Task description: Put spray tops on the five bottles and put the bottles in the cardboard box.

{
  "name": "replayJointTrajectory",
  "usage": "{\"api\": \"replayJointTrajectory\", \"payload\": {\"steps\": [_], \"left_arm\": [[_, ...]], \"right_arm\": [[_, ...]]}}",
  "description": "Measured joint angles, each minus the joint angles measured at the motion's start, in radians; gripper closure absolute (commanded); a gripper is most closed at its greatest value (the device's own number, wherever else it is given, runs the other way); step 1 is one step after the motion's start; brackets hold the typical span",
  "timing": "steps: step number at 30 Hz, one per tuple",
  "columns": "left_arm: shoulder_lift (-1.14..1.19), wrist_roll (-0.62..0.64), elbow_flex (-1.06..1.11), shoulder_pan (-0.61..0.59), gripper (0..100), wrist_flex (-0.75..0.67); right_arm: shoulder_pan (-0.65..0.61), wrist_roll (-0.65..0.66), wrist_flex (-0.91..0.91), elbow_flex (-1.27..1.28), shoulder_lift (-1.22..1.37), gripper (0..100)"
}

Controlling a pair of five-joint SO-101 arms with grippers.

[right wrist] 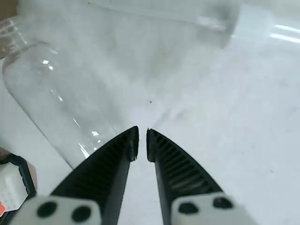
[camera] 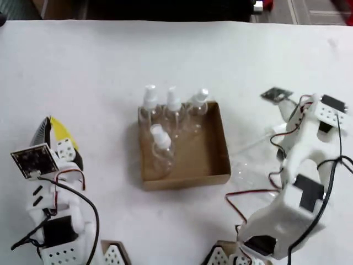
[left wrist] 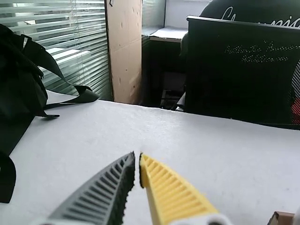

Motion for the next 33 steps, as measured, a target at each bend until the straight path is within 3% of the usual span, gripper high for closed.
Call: {"api": "replayJointTrajectory", "payload": {"steps": [5, 13, 16, 19, 33], "left_arm": [[0.000, 0.000, 0.000, 0.000, 98, 0.000], [0.000, 0.000, 0.000, 0.000, 98, 0.000], [0.000, 0.000, 0.000, 0.000, 98, 0.000], [0.000, 0.000, 0.000, 0.000, 98, 0.000], [0.000, 0.000, 0.000, 0.000, 98, 0.000]], "right_arm": [[-0.049, -0.003, 0.018, 0.164, -0.285, 98.1], [-0.279, 0.017, -0.012, 0.652, -0.848, 97.6], [-0.370, -0.011, -0.017, 0.747, -0.980, 86.6], [-0.393, -0.035, -0.017, 0.764, -0.991, 71.5], [-0.407, 0.014, -0.178, 0.775, -0.637, 73.4]]}}
